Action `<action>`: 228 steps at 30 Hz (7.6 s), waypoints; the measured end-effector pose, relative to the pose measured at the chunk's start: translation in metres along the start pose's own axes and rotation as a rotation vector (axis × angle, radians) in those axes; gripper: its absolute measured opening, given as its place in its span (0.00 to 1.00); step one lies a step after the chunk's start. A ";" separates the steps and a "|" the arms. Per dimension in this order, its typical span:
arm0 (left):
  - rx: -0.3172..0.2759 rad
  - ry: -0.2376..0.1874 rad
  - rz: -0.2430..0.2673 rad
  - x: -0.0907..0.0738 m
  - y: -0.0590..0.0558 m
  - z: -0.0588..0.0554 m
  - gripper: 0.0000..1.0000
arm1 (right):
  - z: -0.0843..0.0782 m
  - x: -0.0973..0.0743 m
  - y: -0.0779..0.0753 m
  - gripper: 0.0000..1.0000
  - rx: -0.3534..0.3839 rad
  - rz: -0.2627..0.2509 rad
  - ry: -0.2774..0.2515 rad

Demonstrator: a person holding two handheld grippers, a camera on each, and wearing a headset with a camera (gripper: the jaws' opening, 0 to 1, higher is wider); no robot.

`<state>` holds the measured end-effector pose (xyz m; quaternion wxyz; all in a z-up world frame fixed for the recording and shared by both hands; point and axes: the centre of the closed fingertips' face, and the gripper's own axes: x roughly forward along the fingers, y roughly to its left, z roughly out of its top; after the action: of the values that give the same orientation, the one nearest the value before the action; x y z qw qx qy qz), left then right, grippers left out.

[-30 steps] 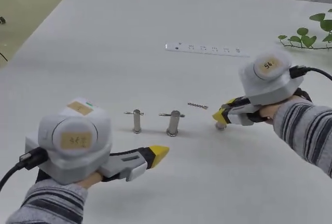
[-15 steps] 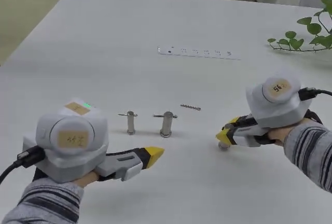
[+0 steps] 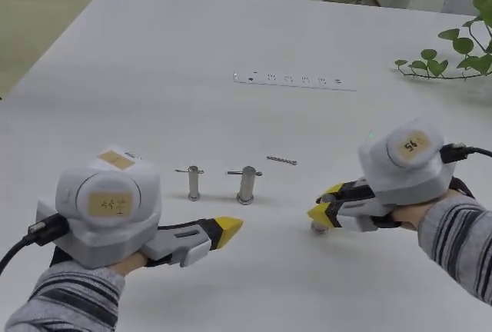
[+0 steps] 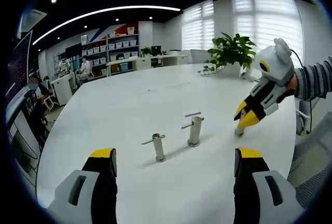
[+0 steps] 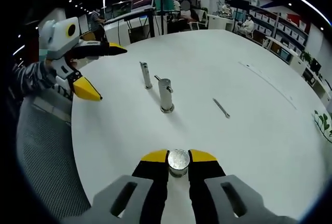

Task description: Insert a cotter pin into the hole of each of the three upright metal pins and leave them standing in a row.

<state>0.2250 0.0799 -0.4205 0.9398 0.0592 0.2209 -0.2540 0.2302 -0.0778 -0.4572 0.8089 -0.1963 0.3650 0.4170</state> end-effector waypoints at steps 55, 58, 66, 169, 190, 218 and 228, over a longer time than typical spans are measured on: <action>0.004 0.012 -0.023 0.000 -0.003 0.000 0.93 | 0.025 0.038 0.044 0.16 -0.204 0.206 -0.019; 0.001 0.013 -0.019 0.000 -0.002 0.000 0.94 | 0.023 0.034 0.044 0.18 -0.200 0.207 -0.021; -0.035 -0.053 -0.027 -0.001 -0.004 0.012 0.96 | 0.018 0.020 0.036 0.22 -0.193 0.204 -0.011; -0.082 0.013 -0.224 0.007 -0.039 0.016 0.73 | 0.050 0.006 -0.068 0.00 -0.362 0.022 0.101; -0.105 0.037 -0.348 0.023 -0.064 0.041 0.42 | 0.052 -0.022 -0.008 0.00 -0.610 0.004 0.023; -0.290 0.004 -0.448 0.019 -0.082 0.046 0.04 | 0.064 -0.020 0.050 0.00 -0.678 0.090 -0.044; -0.313 -0.012 -0.473 0.017 -0.085 0.049 0.00 | 0.066 -0.019 0.050 0.00 -0.668 0.091 -0.048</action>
<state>0.2142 -0.0120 -0.3838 0.8535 -0.1416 0.2594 -0.4292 0.2103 -0.0183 -0.4000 0.6888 -0.4240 0.1973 0.5540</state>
